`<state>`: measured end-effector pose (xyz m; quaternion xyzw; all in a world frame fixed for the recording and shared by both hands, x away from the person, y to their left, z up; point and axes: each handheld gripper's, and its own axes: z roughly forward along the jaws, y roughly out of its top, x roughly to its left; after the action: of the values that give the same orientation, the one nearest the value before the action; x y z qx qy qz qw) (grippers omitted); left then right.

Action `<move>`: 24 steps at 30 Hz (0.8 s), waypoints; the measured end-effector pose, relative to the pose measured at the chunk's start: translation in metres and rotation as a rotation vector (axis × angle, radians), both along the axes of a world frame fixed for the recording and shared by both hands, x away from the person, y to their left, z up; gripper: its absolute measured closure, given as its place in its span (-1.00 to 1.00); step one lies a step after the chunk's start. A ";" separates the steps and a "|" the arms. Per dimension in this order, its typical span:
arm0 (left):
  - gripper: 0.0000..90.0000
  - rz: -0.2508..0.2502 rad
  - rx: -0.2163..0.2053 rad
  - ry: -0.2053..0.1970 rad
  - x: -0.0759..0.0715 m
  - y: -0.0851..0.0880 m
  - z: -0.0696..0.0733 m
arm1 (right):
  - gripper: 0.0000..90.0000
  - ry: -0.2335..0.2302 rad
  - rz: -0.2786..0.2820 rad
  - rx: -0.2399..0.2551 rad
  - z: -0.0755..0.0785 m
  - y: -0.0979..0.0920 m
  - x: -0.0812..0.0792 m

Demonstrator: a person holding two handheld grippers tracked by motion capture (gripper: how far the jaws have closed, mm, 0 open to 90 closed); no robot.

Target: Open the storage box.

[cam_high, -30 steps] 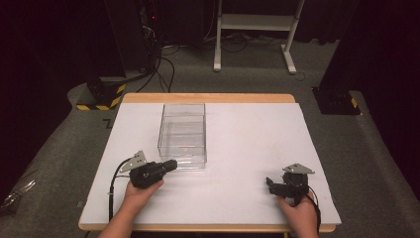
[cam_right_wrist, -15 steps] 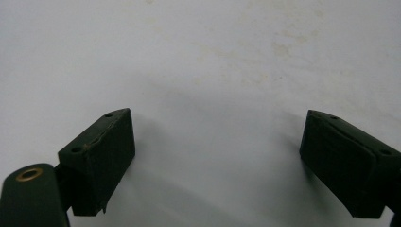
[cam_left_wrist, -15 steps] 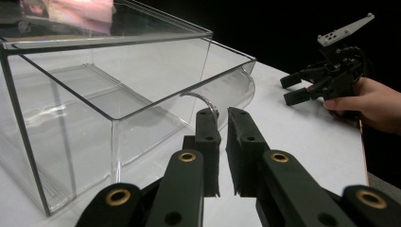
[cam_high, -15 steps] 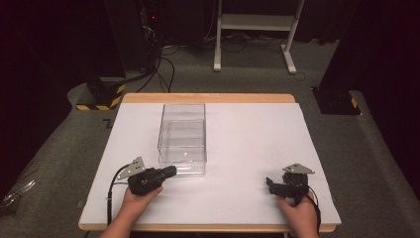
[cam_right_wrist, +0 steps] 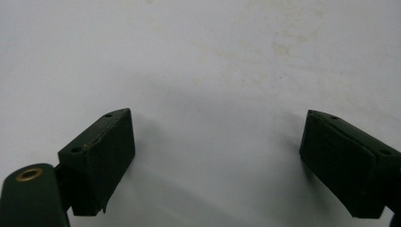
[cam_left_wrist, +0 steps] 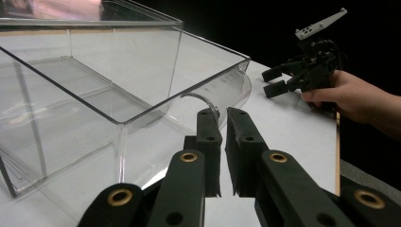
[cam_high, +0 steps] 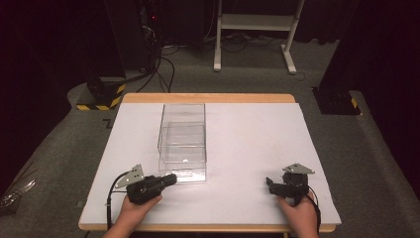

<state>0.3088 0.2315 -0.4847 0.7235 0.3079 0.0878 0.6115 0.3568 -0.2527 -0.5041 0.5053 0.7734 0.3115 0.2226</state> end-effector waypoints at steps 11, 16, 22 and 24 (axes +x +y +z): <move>0.87 -0.010 -0.004 0.004 -0.014 0.004 -0.003 | -0.75 0.000 0.000 0.000 0.000 0.000 0.000; 0.87 -0.027 -0.002 0.004 -0.022 0.002 -0.002 | -0.75 0.000 0.000 0.000 0.000 0.000 0.000; 0.88 -0.046 -0.002 0.007 -0.027 0.002 -0.002 | -0.75 -0.001 0.000 0.000 0.000 0.000 0.000; 0.88 -0.053 -0.002 0.010 -0.030 0.003 -0.002 | -0.75 -0.001 -0.001 0.000 0.000 0.000 0.000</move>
<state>0.2790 0.2345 -0.4872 0.7312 0.2918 0.0677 0.6129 0.3567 -0.2526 -0.5041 0.5054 0.7732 0.3115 0.2231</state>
